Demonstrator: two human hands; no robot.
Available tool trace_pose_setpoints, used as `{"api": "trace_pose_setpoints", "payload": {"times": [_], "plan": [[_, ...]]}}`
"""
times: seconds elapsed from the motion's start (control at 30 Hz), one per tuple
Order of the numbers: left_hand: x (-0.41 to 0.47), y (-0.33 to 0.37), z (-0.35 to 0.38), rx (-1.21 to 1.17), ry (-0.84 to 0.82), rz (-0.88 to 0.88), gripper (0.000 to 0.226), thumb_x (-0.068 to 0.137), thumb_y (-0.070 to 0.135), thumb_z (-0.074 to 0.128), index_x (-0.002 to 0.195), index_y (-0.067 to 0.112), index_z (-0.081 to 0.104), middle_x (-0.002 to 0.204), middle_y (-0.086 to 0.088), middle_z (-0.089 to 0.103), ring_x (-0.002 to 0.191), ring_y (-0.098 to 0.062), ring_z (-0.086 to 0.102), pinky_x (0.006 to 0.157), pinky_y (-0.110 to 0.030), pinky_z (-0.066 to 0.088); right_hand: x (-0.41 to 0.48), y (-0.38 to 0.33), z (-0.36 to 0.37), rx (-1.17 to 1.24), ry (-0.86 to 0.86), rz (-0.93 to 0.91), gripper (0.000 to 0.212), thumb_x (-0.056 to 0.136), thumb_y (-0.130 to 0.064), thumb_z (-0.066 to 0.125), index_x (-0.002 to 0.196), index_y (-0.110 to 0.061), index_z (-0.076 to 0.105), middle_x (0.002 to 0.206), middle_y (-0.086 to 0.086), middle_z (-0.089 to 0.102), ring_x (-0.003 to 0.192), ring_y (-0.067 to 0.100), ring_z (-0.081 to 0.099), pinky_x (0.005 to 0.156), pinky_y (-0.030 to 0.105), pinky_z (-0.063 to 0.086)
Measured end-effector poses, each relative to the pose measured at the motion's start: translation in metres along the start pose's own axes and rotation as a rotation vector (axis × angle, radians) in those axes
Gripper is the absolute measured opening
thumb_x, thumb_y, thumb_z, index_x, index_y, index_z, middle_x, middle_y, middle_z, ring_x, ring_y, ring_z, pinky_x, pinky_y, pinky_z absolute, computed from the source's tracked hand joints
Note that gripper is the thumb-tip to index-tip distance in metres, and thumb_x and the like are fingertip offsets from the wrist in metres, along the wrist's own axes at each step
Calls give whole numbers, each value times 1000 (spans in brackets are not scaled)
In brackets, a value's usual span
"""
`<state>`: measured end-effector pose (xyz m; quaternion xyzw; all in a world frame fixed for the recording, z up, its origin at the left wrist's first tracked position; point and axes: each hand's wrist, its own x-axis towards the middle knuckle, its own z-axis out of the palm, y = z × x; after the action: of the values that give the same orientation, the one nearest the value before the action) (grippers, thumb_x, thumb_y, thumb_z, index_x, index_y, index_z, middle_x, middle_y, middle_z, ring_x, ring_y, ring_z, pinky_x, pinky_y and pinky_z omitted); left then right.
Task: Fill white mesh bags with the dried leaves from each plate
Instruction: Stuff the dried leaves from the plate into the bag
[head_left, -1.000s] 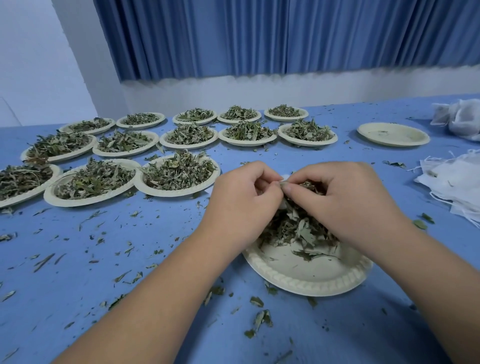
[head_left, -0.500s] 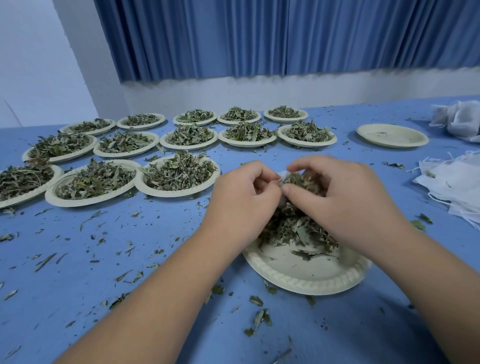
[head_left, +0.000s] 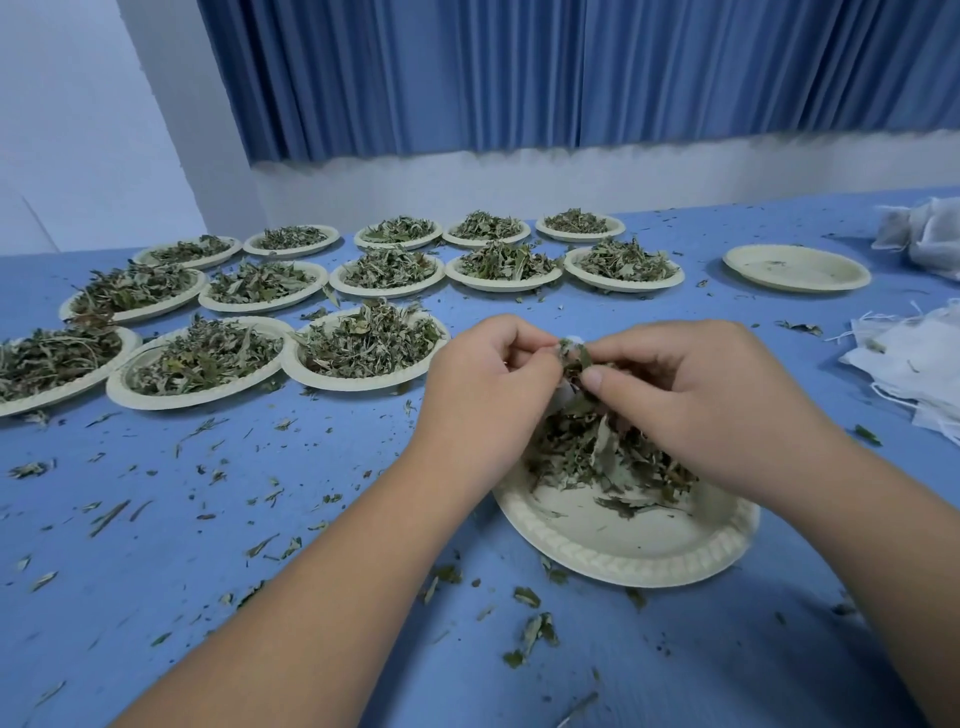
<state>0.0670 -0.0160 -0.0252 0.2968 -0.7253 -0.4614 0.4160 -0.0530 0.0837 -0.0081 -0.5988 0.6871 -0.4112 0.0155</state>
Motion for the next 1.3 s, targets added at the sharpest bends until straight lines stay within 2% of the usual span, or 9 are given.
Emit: {"api": "trace_pose_setpoints", "payload": {"times": [0.1, 0.23, 0.47, 0.63, 0.73, 0.83, 0.93, 1.13, 1.3], "plan": [[-1, 1, 0, -25, -28, -13, 17, 88, 9, 64, 76, 20, 68, 56, 10, 61, 48, 3, 56, 51, -13, 42, 4, 5, 2, 40, 30, 24, 17, 80, -26, 72, 78, -42, 68, 63, -27, 64, 58, -3, 58, 58, 9, 43], [-2, 0, 3, -11, -48, 2, 19, 87, 10, 65, 75, 25, 67, 60, 10, 65, 56, -1, 60, 63, -26, 53, 8, 9, 4, 189, 73, 101, 15, 68, -25, 81, 69, -29, 67, 65, -7, 68, 61, 14, 62, 65, 30, 53], [-1, 0, 0, -12, -9, 9, 21, 87, 13, 64, 71, 26, 66, 55, 16, 60, 49, 6, 53, 52, -12, 45, 7, 10, -2, 235, -7, 87, 20, 73, -20, 79, 74, -39, 75, 69, -17, 71, 62, -3, 63, 64, 13, 49], [-2, 1, 0, -29, -20, -14, 19, 87, 11, 63, 74, 24, 68, 64, 7, 66, 56, -2, 61, 63, -24, 54, 16, 9, -4, 217, -11, 129, 10, 65, -32, 82, 69, -34, 74, 67, -5, 63, 48, 0, 47, 50, 10, 37], [-1, 0, 0, -33, -13, -15, 17, 88, 13, 64, 75, 23, 68, 76, -2, 69, 66, -17, 64, 69, -32, 55, 27, 12, -7, 162, -75, 171, 26, 64, -32, 83, 85, -32, 69, 83, -10, 64, 65, 5, 55, 62, 14, 45], [-1, -1, -2, -46, -18, 3, 19, 90, 13, 63, 76, 26, 69, 76, -1, 69, 62, -7, 60, 63, -25, 52, 36, 12, -11, 238, -273, 195, 36, 75, -25, 79, 108, -28, 67, 105, -8, 68, 85, 7, 62, 77, 19, 50], [0, 1, -2, -119, -40, -40, 22, 91, 9, 62, 76, 23, 70, 67, 4, 68, 59, -5, 65, 55, -20, 52, 42, 12, -13, 281, -408, 199, 23, 81, -19, 74, 103, -22, 72, 96, -4, 73, 82, 2, 63, 76, 15, 49], [1, -1, -1, -46, -13, -3, 26, 89, 9, 63, 69, 26, 67, 59, 10, 62, 50, 6, 56, 50, -8, 42, 47, 12, -10, 195, -363, 143, 11, 75, -20, 79, 84, -17, 73, 79, 2, 72, 69, 5, 59, 69, 22, 48], [3, -4, -2, 44, 0, 1, 21, 89, 13, 63, 72, 24, 68, 69, 4, 68, 60, -12, 65, 54, -21, 49, 46, 13, -4, 87, -285, 104, 13, 70, -27, 80, 77, -20, 71, 77, 2, 71, 70, 13, 60, 69, 31, 48]]}}
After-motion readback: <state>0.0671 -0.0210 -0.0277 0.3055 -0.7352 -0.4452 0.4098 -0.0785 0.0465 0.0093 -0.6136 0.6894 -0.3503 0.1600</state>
